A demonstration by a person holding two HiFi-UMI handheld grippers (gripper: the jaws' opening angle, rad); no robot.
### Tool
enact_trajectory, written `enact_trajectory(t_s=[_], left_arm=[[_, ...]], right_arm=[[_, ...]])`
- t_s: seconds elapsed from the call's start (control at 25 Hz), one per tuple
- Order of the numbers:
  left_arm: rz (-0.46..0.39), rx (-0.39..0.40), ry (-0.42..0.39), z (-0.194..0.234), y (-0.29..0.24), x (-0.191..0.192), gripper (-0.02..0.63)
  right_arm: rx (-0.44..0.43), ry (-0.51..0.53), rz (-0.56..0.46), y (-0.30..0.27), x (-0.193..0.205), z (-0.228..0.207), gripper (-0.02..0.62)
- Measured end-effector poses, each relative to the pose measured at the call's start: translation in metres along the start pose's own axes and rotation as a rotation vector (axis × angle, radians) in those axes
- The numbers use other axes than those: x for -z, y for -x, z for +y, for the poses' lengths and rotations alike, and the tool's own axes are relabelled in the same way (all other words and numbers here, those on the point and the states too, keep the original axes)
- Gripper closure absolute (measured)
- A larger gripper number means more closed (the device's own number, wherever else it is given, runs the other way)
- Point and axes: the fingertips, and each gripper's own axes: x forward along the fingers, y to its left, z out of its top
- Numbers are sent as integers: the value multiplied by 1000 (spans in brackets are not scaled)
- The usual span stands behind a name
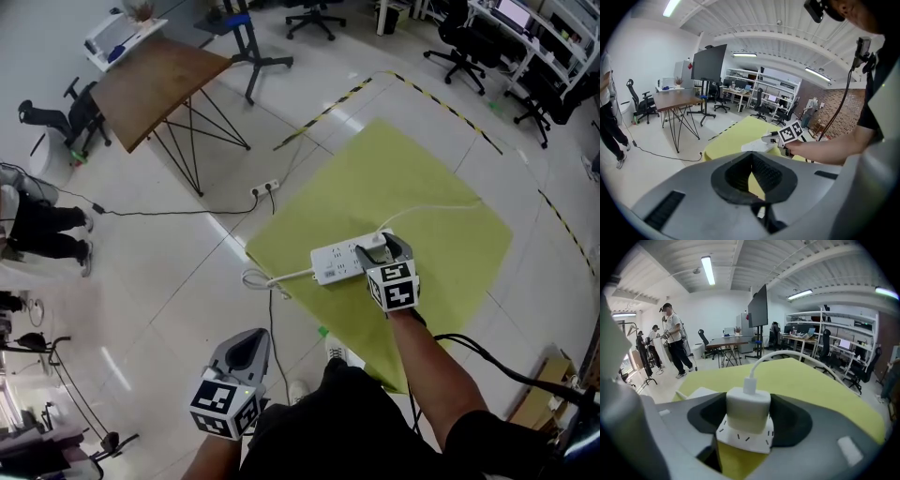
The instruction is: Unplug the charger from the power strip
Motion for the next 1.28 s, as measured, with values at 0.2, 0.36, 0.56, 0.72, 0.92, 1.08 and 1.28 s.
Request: enact_trajectory(t_s=[0.2,0.36,0.56,0.72,0.92,1.08,1.28], left_arm=[[-3,16,-2,-3,-2,1,600],[-11,28,2,-4,-1,-2,600],[-23,52,2,-8,0,-6,600],[-21,81,3,-11,-1,1,600],[-32,133,3,-28,0,-1,600],[-29,193,-20,-47,-4,6,600],[-13,272,-50,-76,-8,19,600]], right_arm=[[-15,-16,-9,8,-1,1,319],[-14,-32,-51,18,-11,-1,321],[-13,-32,-41,37,-17,-5,321],[-42,-14,15,61,-1,-2,321],[-43,1,106,107,39,-5,321],[-42,41,224,143,86,-11,321],[-37,58,387,184,154,-17,321]])
